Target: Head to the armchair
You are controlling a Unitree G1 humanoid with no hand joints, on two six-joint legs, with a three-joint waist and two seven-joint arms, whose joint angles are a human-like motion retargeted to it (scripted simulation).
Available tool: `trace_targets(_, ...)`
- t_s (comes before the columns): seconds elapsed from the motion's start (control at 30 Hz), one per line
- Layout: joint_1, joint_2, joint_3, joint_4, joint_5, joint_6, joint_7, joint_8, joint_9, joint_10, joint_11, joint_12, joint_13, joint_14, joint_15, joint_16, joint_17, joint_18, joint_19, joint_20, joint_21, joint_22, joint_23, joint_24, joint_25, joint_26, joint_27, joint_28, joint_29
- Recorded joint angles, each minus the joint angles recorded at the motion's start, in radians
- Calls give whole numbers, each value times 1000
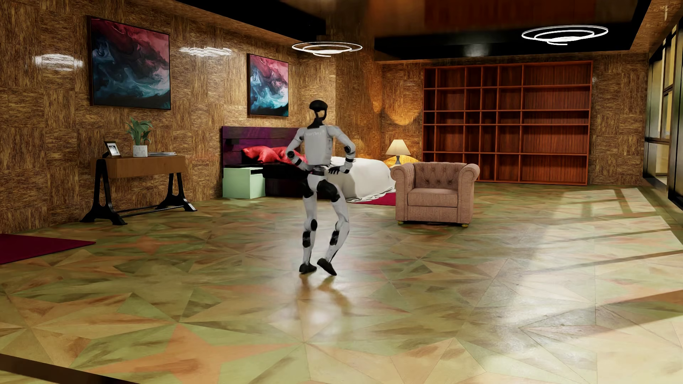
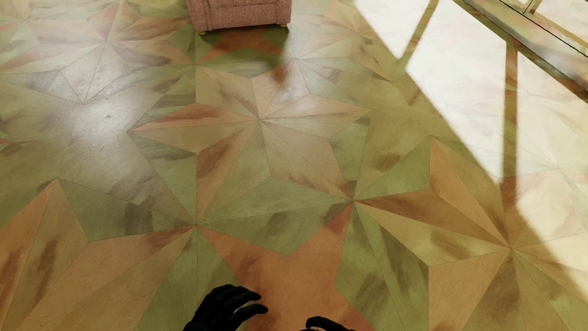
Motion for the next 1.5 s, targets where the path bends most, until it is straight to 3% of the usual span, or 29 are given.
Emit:
trace_targets(0.1,98,-90,-21,-16,71,16,12,-22,3,-47,-315,-14,48,-21,-73,18,-10,3,-54,-60,-70,35,-38,-26,-29,17,21,-1,16)
trace_targets(0.2,192,-107,-44,-28,177,41,10,-7,-1,-128,-740,-22,89,-13,84,24,24,-1,-76,-76,-152,36,-35,-57,-46,19,15,0,24)
trace_targets(0.27,256,-95,-51,-40,239,60,-2,36,-4,-178,-938,-33,129,-8,107,35,37,-6,-29,-89,-219,42,-40,-67,-69,19,6,0,50)
trace_targets(0.3,287,-96,-56,-45,267,69,-14,88,-5,-182,-928,-36,151,-2,145,41,46,-7,-45,-98,-257,47,-45,-72,-87,20,-2,-1,66)
trace_targets(0.33,312,-98,-60,-44,290,80,-28,123,-6,-180,-892,-38,170,8,215,47,60,-8,-100,-105,-295,52,-51,-83,-105,22,-13,-1,75)
trace_targets(0.37,331,-80,-62,-38,287,93,-42,114,-8,-163,-864,-39,182,20,279,50,78,-20,-84,-107,-329,62,-56,-97,-127,24,-27,-1,63)
trace_targets(0.43,335,-47,-65,2,298,132,-70,74,-11,-83,-826,-47,183,130,236,48,117,-52,-81,-93,-366,93,-56,-99,-174,26,-56,0,-1)
trace_targets(0.57,128,47,-71,127,328,211,-132,-13,-5,418,-769,-67,186,492,100,144,134,-258,-131,-149,-347,156,-42,-53,-164,32,-79,-4,51)
trace_targets(0.6,49,65,-76,182,337,230,-120,-42,0,564,-746,-83,175,594,64,171,139,-272,-141,-173,-329,156,-47,-50,-152,33,-86,-4,46)
trace_targets(0.63,-32,89,-78,222,349,249,-136,-67,6,678,-729,-97,156,612,29,181,142,-273,-147,-185,-304,146,-47,-58,-142,33,-92,-1,17)
trace_targets(0.7,-170,143,-75,240,365,279,-192,-101,17,791,-701,-104,118,433,-37,178,155,-272,-150,-166,-264,99,-64,-75,-122,29,-88,0,-13)
trace_targets(0.77,-264,199,-60,236,371,292,-224,-107,24,735,-672,-102,132,248,-101,200,162,-220,-149,-138,-230,65,-69,-46,-102,32,-66,0,-13)
trace_targets(0.83,-330,255,-38,237,368,290,-223,-93,26,560,-666,-85,133,126,-152,203,151,-145,-147,-109,-183,49,-46,-4,-70,42,-53,-1,-13)
trace_targets(0.9,-377,313,-20,249,364,282,-180,-82,25,314,-692,-63,112,117,-182,174,142,-98,-144,-74,-147,39,-34,8,-55,42,-44,0,-13)
trace_targets(0.97,-389,369,-10,238,360,269,-139,-72,22,22,-732,-45,99,222,-198,136,142,-119,-137,-33,-135,25,-36,10,-46,33,-40,0,-13)
trace_targets(1.03,-382,424,-6,205,355,252,-137,-59,16,-232,-764,-34,99,237,-211,111,144,-169,-133,6,-136,16,-41,34,-32,18,-33,0,-13)
trace_targets(1.07,-389,452,-3,186,355,244,-174,-53,14,-263,-769,-33,104,217,-219,108,144,-229,-128,17,-141,13,-41,47,-30,8,-25,0,-13)
trace_targets(1.13,-383,515,0,153,341,225,-195,-39,8,-211,-782,-40,124,347,-222,84,136,-149,-116,27,-160,1,-41,57,-23,-3,-16,0,-13)
trace_targets(1.2,-363,569,1,133,315,197,-180,-25,-1,-114,-743,-37,129,380,-166,53,140,-78,-109,50,-180,-25,-35,56,-24,-13,-24,0,-13)
trace_targets(1.23,-342,579,2,118,294,179,-168,-21,-6,-89,-710,-33,124,352,-108,41,142,-47,-97,58,-185,-29,-26,51,-39,-21,-31,0,-13)
trace_targets(1.3,-270,557,3,86,241,142,-127,-6,-19,-112,-602,-23,94,306,46,26,128,-30,-63,61,-149,-11,12,43,-52,-25,-47,0,-13)
trace_targets(1.4,-197,376,9,42,129,93,-60,-18,-25,-115,-227,-25,15,226,278,7,61,-16,74,43,-13,28,53,53,4,-32,-37,-1,-9)
trace_targets(1.43,-186,298,10,26,87,78,-42,-23,-22,-91,-92,-29,-3,193,293,-1,39,-4,40,34,16,28,43,44,23,-35,-26,0,-6)
trace_targets(1.5,-157,155,7,-8,57,54,-12,9,-13,-43,89,-28,-18,129,163,-15,19,14,36,30,33,15,11,15,40,-39,-3,0,-11)
